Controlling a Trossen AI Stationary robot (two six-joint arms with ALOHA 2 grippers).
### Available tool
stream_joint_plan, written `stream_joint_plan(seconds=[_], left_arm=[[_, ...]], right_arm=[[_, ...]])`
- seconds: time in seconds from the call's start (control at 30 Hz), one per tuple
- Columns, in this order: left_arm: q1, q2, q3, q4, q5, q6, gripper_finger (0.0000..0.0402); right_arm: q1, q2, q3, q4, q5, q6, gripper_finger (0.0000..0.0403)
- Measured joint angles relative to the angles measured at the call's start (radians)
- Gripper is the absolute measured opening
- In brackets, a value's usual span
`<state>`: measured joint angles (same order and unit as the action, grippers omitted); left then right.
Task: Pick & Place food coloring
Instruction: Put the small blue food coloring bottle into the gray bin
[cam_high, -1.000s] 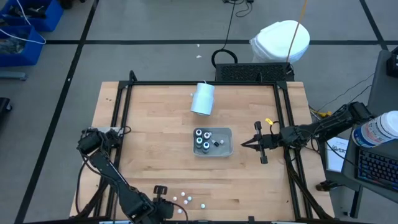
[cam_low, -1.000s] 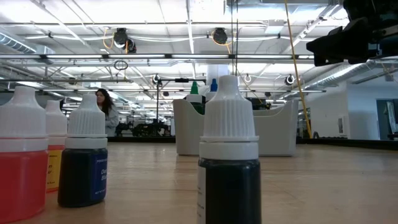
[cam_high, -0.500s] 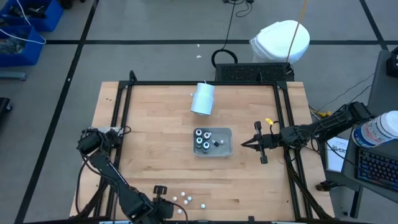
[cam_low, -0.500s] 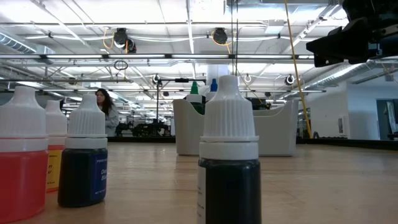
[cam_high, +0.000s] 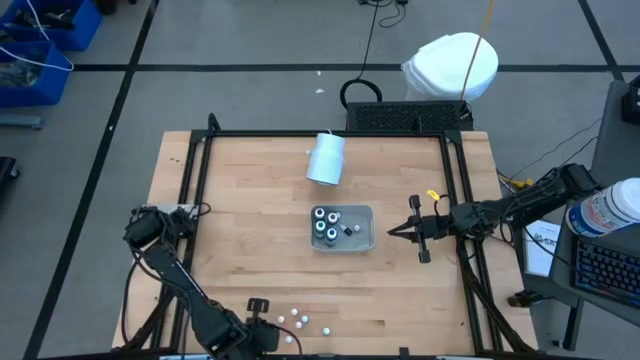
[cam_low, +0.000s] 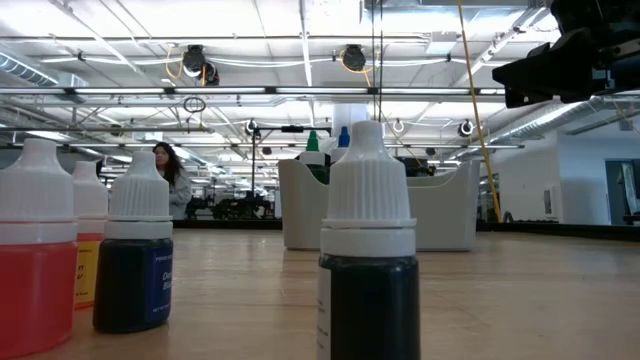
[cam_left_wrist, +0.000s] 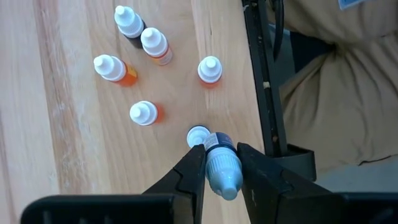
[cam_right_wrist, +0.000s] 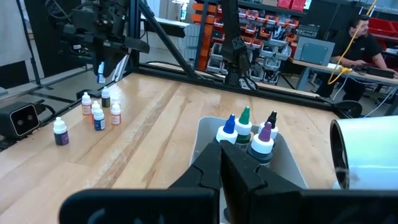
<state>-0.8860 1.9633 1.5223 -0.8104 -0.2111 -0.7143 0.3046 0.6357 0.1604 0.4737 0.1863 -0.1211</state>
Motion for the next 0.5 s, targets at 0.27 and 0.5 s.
stream_joint_plan(seconds=[0.27, 0.5], left_arm=[[0.0, 0.0, 0.0, 0.0, 0.0, -0.011, 0.0085], [0.0, 0.0, 0.0, 0.0, -0.004, -0.006, 0.0085]], right_arm=[[0.0, 0.0, 0.0, 0.0, 0.0, 0.002, 0.0], [0.0, 0.0, 0.0, 0.0, 0.0, 0.004, 0.0]])
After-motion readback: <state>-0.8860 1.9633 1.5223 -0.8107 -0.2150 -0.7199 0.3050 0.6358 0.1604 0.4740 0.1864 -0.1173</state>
